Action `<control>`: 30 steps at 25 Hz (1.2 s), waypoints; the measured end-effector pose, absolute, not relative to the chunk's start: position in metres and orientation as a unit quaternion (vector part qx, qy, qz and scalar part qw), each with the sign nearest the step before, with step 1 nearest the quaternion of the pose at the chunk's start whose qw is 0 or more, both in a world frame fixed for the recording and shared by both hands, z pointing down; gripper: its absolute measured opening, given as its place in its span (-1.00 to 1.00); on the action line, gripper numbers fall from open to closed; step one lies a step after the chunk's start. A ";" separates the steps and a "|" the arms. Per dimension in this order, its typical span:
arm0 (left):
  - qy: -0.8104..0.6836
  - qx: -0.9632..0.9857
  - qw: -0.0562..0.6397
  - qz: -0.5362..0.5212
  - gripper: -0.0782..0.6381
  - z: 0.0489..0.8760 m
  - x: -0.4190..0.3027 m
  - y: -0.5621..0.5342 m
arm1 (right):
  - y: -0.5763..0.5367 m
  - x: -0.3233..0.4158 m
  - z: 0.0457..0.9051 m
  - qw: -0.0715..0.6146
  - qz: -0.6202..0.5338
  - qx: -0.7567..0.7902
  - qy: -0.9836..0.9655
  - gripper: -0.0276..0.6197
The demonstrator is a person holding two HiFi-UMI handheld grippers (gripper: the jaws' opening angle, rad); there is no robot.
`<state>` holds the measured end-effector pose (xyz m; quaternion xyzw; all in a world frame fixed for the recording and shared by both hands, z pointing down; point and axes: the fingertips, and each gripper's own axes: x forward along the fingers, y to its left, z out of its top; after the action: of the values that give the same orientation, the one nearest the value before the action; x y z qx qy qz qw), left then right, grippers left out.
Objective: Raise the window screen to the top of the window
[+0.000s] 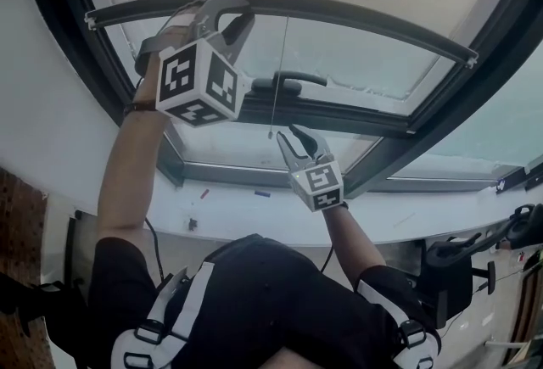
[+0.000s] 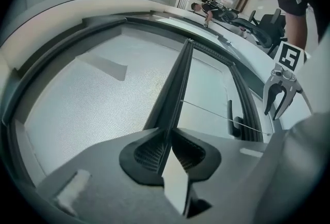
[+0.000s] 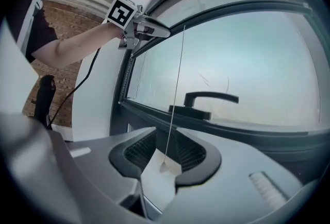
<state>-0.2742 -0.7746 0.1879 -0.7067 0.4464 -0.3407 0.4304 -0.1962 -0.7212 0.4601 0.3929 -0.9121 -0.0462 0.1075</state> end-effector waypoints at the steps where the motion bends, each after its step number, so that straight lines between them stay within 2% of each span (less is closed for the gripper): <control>1: 0.447 -0.706 0.431 -0.340 -0.64 0.183 -0.274 -0.775 | -0.724 -0.198 0.453 0.100 -0.050 0.392 -0.913 -0.55; 8: 0.462 -0.701 0.446 -0.310 -0.63 0.148 -0.275 -0.776 | -0.744 -0.211 0.419 0.092 -0.053 0.378 -0.920 -0.38; 16: 0.477 -0.709 0.448 -0.261 -0.61 0.087 -0.277 -0.778 | -0.775 -0.243 0.398 0.100 -0.043 0.372 -0.922 -0.39; 19: 0.482 -0.713 0.448 -0.243 -0.60 0.075 -0.279 -0.779 | -0.779 -0.251 0.403 0.108 -0.023 0.368 -0.923 -0.55; 21: 0.482 -0.718 0.445 -0.233 -0.59 0.070 -0.279 -0.780 | -0.774 -0.249 0.404 0.101 -0.019 0.369 -0.924 -0.88; 30: 0.498 -0.697 0.474 -0.204 -0.57 0.042 -0.277 -0.777 | -0.751 -0.227 0.383 0.057 -0.051 0.381 -0.922 -0.88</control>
<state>-0.2773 -0.7772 0.0424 -0.6970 0.4977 -0.2039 0.4742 -0.2273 -0.7510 0.3832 0.3805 -0.9216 -0.0512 0.0571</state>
